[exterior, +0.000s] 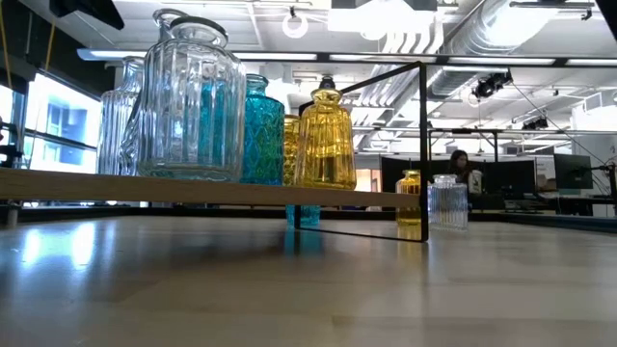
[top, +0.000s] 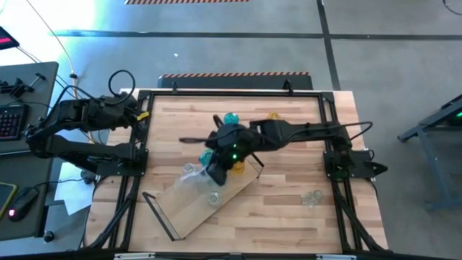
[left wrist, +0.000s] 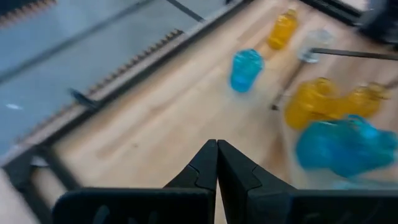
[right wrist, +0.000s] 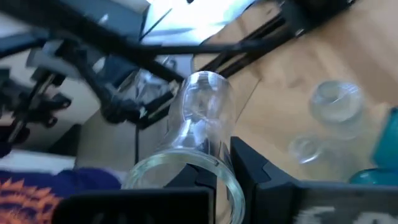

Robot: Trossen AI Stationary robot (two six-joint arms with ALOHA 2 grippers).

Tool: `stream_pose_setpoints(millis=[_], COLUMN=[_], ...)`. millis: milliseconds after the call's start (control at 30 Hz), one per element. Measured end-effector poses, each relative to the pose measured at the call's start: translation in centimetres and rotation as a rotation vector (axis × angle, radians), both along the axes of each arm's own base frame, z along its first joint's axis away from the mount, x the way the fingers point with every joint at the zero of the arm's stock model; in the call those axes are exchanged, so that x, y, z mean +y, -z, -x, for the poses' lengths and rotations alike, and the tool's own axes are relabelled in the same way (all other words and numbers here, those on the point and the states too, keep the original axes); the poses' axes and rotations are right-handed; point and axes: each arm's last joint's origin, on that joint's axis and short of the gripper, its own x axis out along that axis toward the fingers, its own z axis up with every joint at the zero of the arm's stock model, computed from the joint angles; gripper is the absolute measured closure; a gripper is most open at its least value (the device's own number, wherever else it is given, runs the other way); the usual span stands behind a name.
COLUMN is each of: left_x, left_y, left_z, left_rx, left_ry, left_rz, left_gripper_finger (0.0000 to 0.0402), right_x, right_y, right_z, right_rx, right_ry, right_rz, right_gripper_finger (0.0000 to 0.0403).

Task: Sort vases onto shelf
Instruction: Put the transparent vase on the shelf

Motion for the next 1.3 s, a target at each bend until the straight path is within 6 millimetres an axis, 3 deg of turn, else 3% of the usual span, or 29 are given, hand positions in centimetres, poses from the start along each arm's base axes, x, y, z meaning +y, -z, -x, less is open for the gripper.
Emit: stream_pose_setpoints(millis=[300,567,1067,1300], left_x=[-0.9,-1.8,-5.0,-8.4], left_y=[0.0,-1.3,-0.6,0.2], left_z=[-0.5,-2.0,-5.5,-6.3], left_rx=[-0.099,-0.283,-0.196,-0.102], left_ry=[0.136,0.224,0.302,0.426], left_rz=[0.283,0.377,0.374,0.455], left_gripper_finger=[0.0401,0.0401,0.0401,0.0401], right_x=[2.6,4.6,6.4,6.5], right_y=[0.3,0.8,8.1,8.8], right_z=[0.4,0.5,-3.3,-3.7], right_rx=[-0.013,-0.032,0.127,0.155], right_ry=[-0.141,-0.221,-0.219,-0.176], right_rz=[0.018,0.073,0.125,0.106], right_gripper_finger=[0.0400,0.0400,0.0400,0.0400])
